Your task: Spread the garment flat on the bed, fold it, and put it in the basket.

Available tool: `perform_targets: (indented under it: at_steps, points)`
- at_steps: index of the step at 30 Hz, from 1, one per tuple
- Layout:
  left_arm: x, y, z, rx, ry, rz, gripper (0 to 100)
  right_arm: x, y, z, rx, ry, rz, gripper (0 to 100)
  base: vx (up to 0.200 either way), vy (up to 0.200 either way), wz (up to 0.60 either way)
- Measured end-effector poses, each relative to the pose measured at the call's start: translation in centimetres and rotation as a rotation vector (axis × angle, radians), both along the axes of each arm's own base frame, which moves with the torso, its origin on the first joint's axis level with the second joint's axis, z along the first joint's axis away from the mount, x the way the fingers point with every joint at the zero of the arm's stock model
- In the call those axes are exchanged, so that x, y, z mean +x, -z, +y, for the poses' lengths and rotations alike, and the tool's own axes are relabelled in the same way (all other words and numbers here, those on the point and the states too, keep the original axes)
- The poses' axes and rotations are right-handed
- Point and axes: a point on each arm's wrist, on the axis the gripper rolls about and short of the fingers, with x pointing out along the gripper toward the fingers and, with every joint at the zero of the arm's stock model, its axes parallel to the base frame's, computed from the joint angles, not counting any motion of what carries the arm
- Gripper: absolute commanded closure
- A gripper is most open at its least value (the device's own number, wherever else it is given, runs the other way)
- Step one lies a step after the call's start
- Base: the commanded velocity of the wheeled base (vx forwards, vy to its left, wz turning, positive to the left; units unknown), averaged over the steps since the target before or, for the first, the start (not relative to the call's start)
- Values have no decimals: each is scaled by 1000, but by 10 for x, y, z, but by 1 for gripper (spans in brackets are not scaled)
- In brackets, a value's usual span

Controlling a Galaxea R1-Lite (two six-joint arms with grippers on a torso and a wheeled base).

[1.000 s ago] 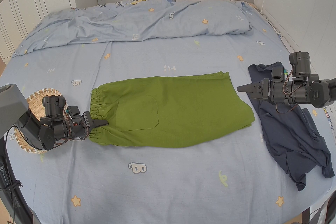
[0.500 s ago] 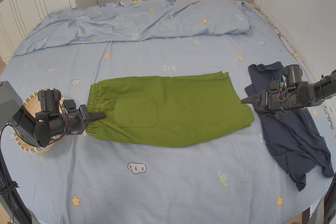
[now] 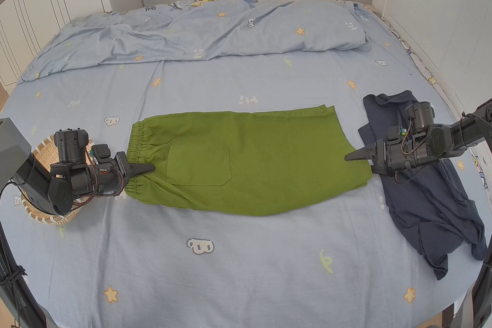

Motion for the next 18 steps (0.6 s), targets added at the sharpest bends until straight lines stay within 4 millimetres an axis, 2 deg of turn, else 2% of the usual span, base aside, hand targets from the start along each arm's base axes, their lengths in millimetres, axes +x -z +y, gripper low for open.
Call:
perform_targets:
  at_steps: [16, 17, 18]
  points:
    - [0, 0, -1, 1, 3, -2, 100, 2, 7, 8, 111, -103, 87, 0, 0, 0, 0]
    - [0, 0, -1, 0, 3, -2, 100, 3, 7, 7, 114, -102, 88, 100, 0, 0, 0]
    - [0, 0, -1, 0, 2, -2, 100, 3, 7, 6, 115, -99, 89, 100, 0, 0, 0]
